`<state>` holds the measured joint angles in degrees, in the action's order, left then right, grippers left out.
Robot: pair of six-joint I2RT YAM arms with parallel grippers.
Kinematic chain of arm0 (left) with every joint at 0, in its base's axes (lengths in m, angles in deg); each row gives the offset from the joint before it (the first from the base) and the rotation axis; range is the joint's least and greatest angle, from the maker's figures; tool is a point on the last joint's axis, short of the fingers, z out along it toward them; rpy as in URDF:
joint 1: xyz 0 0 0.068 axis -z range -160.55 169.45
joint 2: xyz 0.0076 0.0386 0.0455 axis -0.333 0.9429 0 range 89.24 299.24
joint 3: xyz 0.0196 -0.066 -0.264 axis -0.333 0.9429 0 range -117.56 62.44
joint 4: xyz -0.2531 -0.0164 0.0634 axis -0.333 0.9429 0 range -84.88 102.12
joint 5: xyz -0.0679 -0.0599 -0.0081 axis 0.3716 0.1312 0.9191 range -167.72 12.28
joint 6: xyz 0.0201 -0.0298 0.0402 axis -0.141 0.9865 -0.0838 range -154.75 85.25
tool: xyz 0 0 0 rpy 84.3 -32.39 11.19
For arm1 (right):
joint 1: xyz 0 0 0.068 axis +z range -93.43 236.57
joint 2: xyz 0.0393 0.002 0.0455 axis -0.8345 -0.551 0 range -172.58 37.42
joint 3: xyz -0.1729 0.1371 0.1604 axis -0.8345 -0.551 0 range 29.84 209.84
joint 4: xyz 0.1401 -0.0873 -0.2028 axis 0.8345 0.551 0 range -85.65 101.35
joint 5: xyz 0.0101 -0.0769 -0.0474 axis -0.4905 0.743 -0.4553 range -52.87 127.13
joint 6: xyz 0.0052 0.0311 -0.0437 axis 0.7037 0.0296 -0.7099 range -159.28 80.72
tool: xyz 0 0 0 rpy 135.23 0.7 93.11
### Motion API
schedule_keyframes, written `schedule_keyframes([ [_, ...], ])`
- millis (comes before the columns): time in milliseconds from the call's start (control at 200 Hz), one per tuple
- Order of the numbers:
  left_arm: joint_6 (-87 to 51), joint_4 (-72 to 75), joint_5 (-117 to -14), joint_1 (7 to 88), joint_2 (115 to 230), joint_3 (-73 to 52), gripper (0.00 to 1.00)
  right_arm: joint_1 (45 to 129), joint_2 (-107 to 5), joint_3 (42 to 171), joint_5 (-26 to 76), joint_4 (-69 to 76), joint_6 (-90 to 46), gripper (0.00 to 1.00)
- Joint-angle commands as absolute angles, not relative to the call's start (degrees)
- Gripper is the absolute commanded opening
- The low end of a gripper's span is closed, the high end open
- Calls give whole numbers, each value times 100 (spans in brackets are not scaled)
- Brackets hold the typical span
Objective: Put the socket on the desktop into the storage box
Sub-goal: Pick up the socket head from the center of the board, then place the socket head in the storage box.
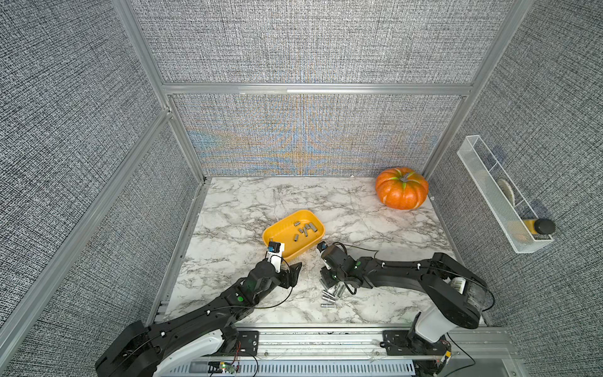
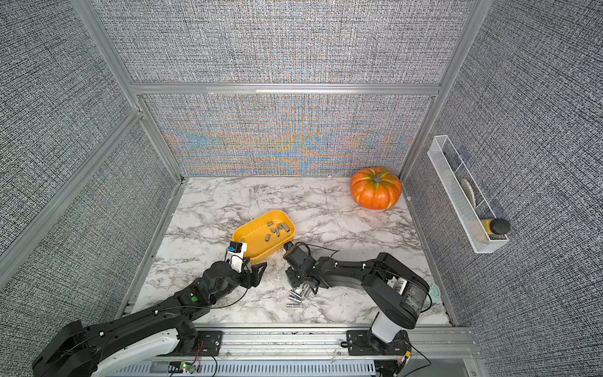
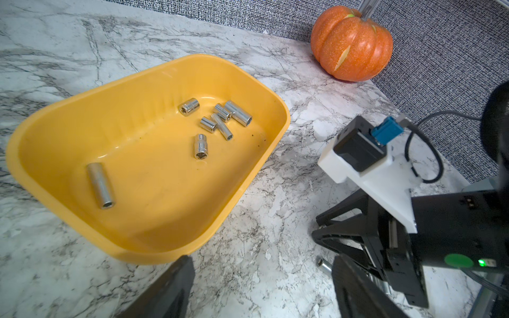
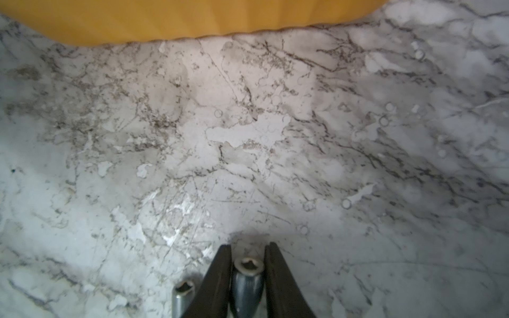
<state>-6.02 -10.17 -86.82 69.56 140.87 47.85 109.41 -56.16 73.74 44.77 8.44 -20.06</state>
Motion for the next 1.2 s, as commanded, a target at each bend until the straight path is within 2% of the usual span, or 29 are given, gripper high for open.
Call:
schedule_keyframes([
  [0, -622, -1054, -8797, 6953, 14091, 4749, 83, 10930, -5659, 7415, 4777, 1171, -1940, 26],
  [170, -618, -1018, -8843, 6955, 14083, 4741, 83, 10929, -5664, 7416, 4847, 1212, -1928, 24],
  [405, -616, -1020, -8875, 6960, 14083, 4741, 84, 10925, -5542, 7396, 4995, 1199, -1907, 15],
  [636, -593, -966, -8914, 6955, 14006, 4741, 84, 10947, -5014, 7459, 5469, 1362, -1690, 5],
  [866, -538, -939, -9015, 6953, 13808, 4798, 84, 11000, -4397, 8178, 5618, 1182, -1605, 3],
  [956, -468, -915, -9159, 6954, 13696, 4848, 84, 10993, -4657, 8626, 5257, 716, -1705, 3],
  [1111, -346, -769, -9460, 6961, 13459, 4908, 84, 10823, -5727, 9739, 4840, 393, -1901, 3],
  [1196, -346, -728, -9529, 6953, 13325, 4935, 84, 10522, -6411, 10286, 4168, 252, -1859, 3],
])
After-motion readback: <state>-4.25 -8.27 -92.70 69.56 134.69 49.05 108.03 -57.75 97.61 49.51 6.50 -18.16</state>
